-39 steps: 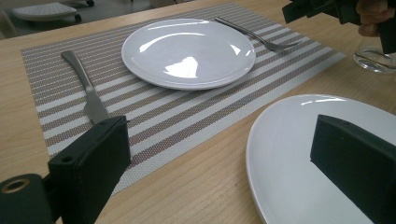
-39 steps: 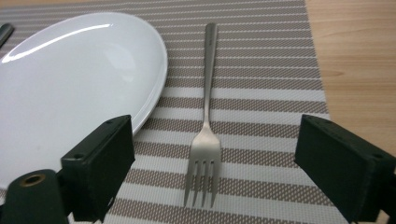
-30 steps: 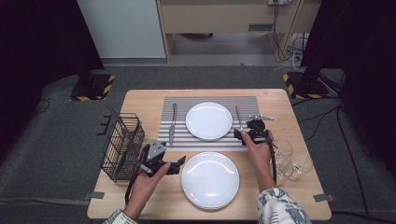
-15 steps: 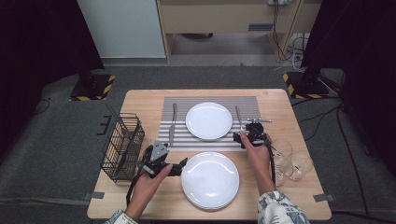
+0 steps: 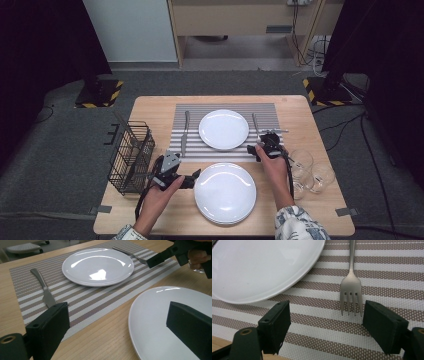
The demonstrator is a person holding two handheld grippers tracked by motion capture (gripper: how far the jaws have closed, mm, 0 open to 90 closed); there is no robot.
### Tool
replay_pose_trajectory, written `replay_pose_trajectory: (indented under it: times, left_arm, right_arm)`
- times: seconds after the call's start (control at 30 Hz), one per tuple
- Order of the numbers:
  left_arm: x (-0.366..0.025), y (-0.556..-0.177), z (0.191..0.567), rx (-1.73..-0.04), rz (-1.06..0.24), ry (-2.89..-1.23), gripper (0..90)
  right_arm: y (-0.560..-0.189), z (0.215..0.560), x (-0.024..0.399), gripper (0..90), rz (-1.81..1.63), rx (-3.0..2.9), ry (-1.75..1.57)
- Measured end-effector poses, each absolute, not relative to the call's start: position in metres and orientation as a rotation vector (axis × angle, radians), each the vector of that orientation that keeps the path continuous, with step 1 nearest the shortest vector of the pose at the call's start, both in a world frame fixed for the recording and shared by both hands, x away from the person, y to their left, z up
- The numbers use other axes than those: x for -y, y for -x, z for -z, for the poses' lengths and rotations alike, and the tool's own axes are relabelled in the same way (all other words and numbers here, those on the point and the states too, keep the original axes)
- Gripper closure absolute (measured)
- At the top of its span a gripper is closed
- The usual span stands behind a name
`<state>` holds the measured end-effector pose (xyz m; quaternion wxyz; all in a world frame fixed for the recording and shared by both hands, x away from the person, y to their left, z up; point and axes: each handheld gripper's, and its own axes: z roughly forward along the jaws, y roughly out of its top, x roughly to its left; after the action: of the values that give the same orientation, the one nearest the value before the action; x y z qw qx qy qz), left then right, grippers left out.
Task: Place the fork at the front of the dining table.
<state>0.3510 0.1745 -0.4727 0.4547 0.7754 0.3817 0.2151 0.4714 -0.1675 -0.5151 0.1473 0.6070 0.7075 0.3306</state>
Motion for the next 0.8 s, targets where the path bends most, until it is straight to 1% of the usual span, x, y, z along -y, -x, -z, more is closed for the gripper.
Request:
replay_pose_trajectory:
  times: [0.33, 0.8]
  left_arm:
    - [-0.1754, -0.3512, 0.4723, -0.942, -0.534, -1.912, 4.4]
    - [-0.178, -0.3523, 0.4723, -0.954, -0.536, -1.907, 4.4]
  right_arm:
    - [-0.4699, 0.5159, 0.1651, 24.6, -0.971, -2.056, -1.742]
    - [-0.4687, 0.5149, 0.1629, 23.8, -0.989, -2.069, -1.737]
